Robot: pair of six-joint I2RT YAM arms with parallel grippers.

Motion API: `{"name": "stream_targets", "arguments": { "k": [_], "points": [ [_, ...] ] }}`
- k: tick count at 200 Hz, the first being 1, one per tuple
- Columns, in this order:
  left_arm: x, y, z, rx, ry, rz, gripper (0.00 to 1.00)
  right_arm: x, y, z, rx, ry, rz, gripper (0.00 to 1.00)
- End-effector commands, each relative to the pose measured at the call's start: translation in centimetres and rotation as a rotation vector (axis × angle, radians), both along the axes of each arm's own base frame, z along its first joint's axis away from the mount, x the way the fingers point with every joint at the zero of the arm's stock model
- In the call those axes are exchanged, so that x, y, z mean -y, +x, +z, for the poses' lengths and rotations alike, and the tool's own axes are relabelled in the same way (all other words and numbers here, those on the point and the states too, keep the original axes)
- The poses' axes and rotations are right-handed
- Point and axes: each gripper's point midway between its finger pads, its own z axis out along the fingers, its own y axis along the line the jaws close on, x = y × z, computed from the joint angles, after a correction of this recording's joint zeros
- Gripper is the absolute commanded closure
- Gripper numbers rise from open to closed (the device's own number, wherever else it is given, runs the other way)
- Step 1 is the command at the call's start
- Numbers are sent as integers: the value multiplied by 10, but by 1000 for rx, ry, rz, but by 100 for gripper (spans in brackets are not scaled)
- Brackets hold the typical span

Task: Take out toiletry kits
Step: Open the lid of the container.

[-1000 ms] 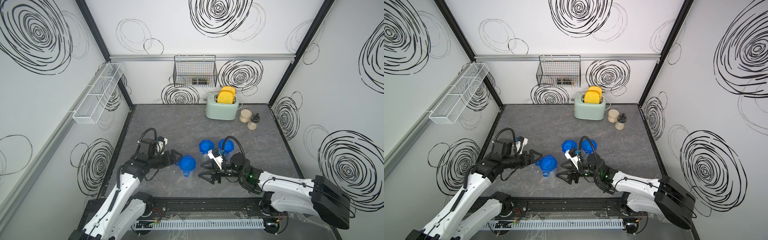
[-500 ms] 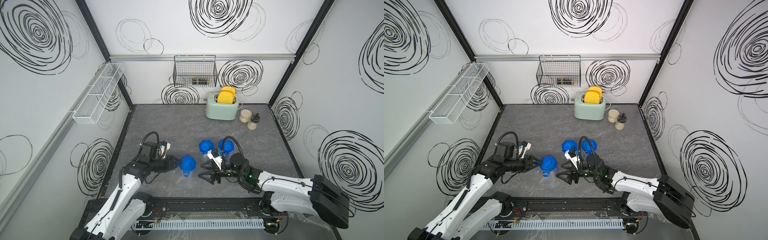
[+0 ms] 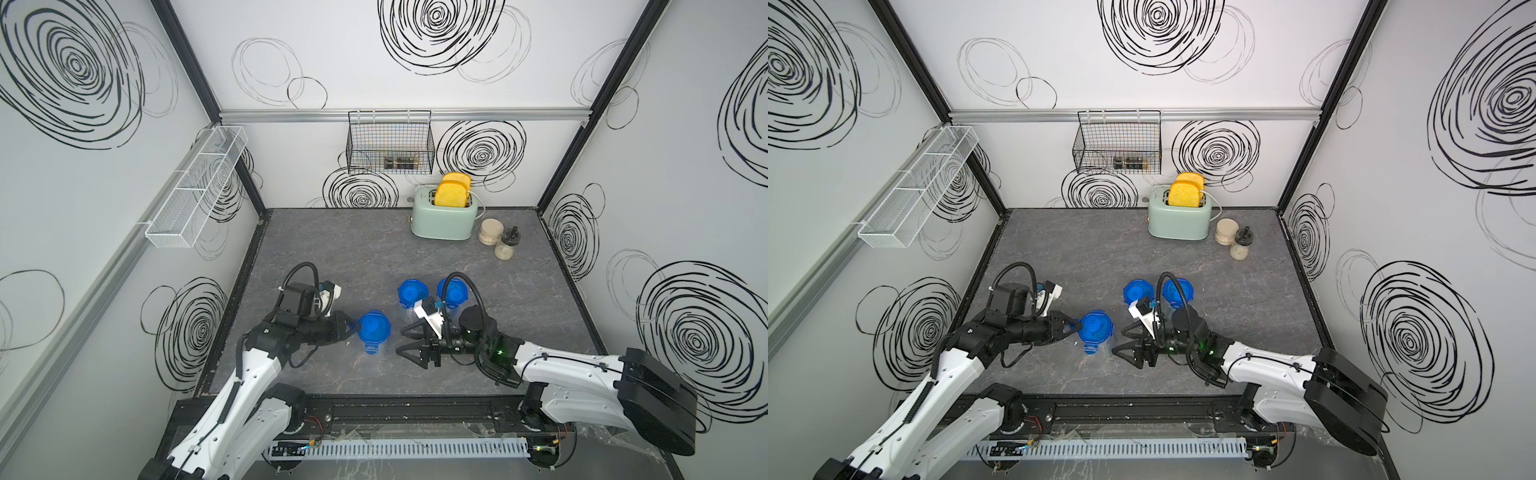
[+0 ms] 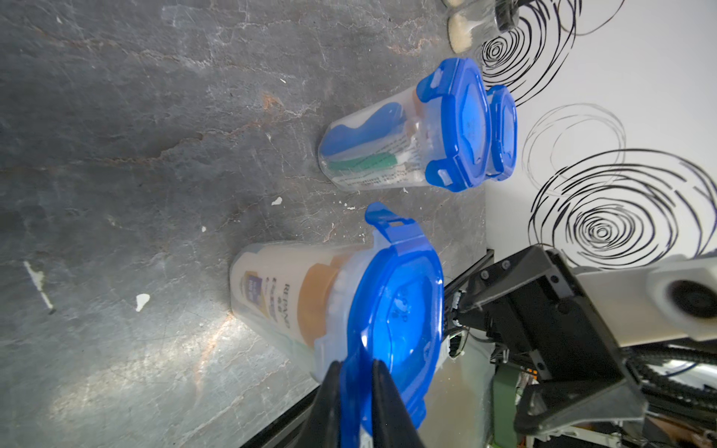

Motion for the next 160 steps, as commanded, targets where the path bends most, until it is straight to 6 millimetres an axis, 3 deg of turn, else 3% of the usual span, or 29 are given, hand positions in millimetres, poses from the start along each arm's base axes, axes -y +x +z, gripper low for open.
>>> {"name": "stream_targets", "arguments": {
  "k": [1, 98, 160],
  "points": [
    [-1, 1, 10, 31, 11, -7, 86, -2, 0, 5, 7, 24, 8, 27],
    [21, -7, 41, 86, -92, -96, 95, 2, -1, 7, 13, 30, -2, 27],
    [26, -4, 47, 98, -79, -111, 95, 5, 0, 8, 18, 28, -14, 27]
  ]
}}
